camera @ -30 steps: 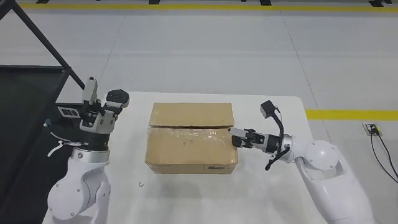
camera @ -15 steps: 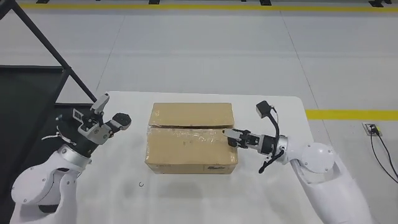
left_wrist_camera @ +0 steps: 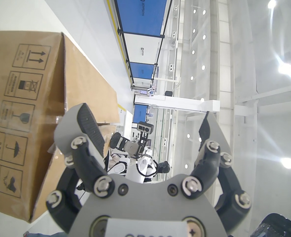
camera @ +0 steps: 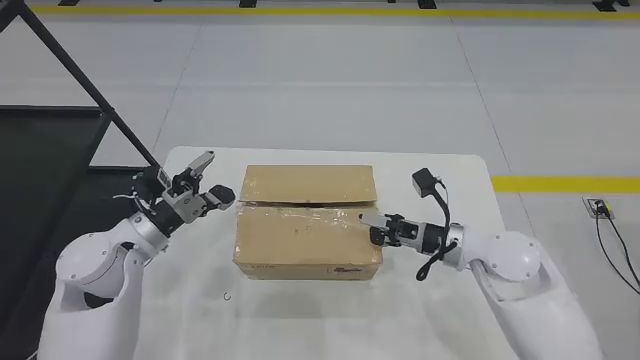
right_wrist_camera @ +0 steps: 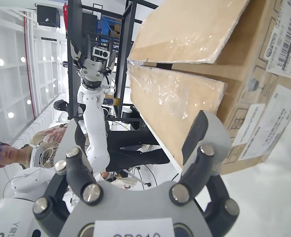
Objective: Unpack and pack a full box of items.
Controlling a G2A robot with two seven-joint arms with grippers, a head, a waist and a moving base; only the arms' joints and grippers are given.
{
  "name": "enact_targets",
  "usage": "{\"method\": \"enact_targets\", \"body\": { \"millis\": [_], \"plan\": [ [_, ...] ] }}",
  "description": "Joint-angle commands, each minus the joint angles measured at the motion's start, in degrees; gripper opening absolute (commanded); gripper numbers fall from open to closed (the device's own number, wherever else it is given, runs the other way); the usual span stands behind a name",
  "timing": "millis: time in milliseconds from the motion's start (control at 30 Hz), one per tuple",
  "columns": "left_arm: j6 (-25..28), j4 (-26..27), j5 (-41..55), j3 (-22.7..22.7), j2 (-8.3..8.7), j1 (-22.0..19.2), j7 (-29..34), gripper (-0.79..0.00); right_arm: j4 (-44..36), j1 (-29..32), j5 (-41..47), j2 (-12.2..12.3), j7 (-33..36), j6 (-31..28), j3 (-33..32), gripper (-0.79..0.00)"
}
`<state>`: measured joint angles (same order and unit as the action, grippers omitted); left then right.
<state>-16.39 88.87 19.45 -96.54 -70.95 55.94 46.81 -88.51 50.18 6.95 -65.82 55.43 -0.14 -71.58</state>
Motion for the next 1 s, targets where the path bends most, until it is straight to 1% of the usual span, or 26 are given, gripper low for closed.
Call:
{"method": "enact_targets", "body": {
  "millis": [0, 267, 333, 500, 600, 700, 867, 900, 933, 967],
  "plan": [
    [0.08, -0.71, -0.39, 0.76, 0.13, -0.55, 0.06, 0.000, 0.23, -0.86, -0.46, -0.07, -0.07, 0.84, 0.70, 0.000],
    [0.94, -2.77, -0.12, 3.33, 0.40, -1.74, -1.32, 0.000, 1.22, -3.76, -1.89, -0.55, -2.19, 3.05, 3.61, 0.000],
    [1.18, -2.89, -0.15, 3.64, 0.52, -1.72, -1.45, 0.000, 1.55, -4.27, -0.85, -0.63, -1.28, 2.28, 4.03, 0.000],
    [1.61, -2.93, 0.16, 4.15, 0.79, -1.59, -2.07, 0.000, 2.45, -4.99, 0.14, -0.80, -2.91, 1.54, 4.24, 0.000],
    [1.81, -3.00, 0.37, 4.38, 0.95, -1.62, -2.31, 0.000, 3.38, -5.30, 1.47, -0.87, -2.74, 0.89, 4.27, 0.000],
    [1.97, -3.09, 0.59, 4.63, 1.12, -1.67, -2.52, 0.000, 4.73, -6.33, 1.32, -0.95, -1.85, 2.53, 5.07, 0.000],
    [2.11, -3.36, 1.40, 5.00, 1.36, -2.00, -2.79, 0.000, 6.33, -7.92, 1.38, -1.19, -1.37, 3.37, 6.34, 0.000],
    [2.15, -3.42, 1.62, 5.05, 1.40, -2.07, -2.83, 0.000, 6.61, -8.23, 1.19, -1.22, -1.42, 3.89, 6.56, -0.028],
    [2.18, -3.48, 1.81, 5.10, 1.45, -2.13, -2.85, 0.000, 6.82, -8.47, 1.17, -1.27, -1.71, 4.31, 6.73, -0.249],
    [2.22, -3.54, 1.99, 5.14, 1.50, -2.19, -2.88, 0.000, 6.97, -8.69, 1.03, -1.31, -1.80, 4.78, 6.93, -0.416]
  ]
}}
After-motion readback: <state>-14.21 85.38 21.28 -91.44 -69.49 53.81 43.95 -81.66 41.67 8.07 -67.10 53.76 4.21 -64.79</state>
